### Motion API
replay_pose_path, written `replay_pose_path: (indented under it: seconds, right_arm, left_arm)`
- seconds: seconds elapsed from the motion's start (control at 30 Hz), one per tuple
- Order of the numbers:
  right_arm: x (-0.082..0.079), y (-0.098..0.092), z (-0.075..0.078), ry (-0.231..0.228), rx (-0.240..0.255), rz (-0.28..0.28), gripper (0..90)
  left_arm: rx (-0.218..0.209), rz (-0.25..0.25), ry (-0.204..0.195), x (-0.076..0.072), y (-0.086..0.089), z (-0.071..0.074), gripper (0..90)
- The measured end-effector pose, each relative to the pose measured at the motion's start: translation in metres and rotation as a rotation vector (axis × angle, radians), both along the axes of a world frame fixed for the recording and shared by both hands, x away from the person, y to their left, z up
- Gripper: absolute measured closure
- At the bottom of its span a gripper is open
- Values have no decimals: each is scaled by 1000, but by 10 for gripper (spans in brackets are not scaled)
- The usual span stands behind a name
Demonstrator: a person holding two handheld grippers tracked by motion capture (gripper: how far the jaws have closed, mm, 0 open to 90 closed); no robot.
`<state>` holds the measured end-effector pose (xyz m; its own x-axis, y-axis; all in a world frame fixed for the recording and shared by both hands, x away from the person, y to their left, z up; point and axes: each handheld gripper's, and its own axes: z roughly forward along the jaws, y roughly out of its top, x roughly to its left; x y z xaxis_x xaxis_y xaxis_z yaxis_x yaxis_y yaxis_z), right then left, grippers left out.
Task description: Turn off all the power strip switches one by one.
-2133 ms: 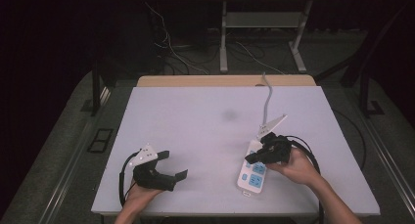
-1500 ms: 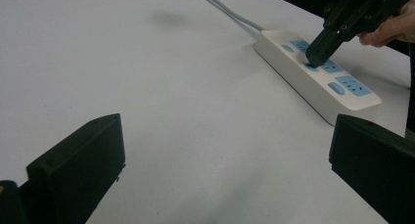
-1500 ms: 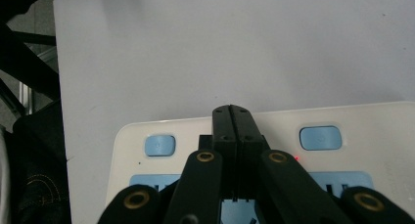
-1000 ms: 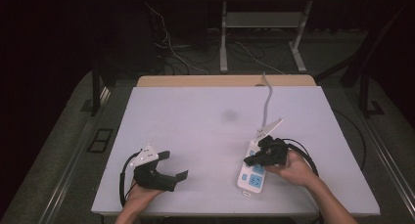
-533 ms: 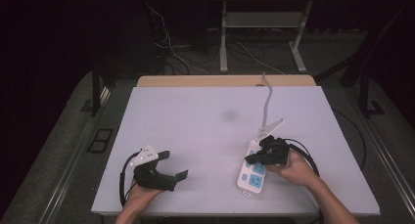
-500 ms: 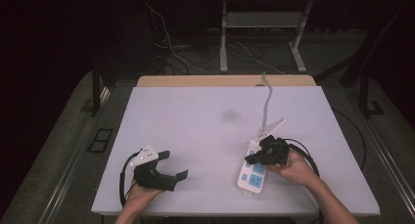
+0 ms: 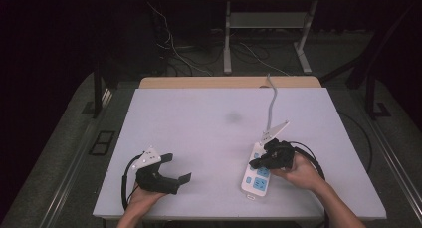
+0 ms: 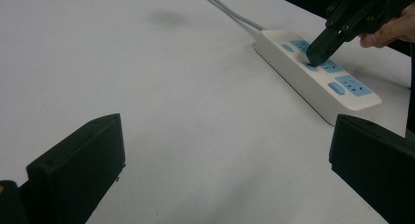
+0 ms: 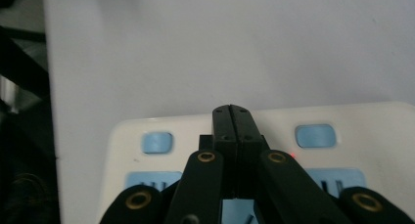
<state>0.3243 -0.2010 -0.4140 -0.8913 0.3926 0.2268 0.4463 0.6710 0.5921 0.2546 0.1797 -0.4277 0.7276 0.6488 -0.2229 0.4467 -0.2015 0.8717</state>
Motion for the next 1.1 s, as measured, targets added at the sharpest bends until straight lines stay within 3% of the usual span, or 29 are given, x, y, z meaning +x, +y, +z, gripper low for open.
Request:
replay_pose_path:
  seconds: [0.03,0.07,0.23,0.5,1.1]
  right_arm:
    - [0,-1,2,12,22,1,900]
    - [-1,0,3,2,-4,3,900]
    - [-3,3,5,-14,-26,26,900]
    - [-1,3,13,-20,-18,38,900]
    - [8,-10,40,-49,-5,10,900]
  left_arm:
    - [-2,2,0,0,0,0,0]
    - [-3,2,0,0,0,0,0]
    - [-5,3,0,0,0,0,0]
    - [-6,5,0,0,1,0,0]
    - [-5,2,-2,0,1,0,0]
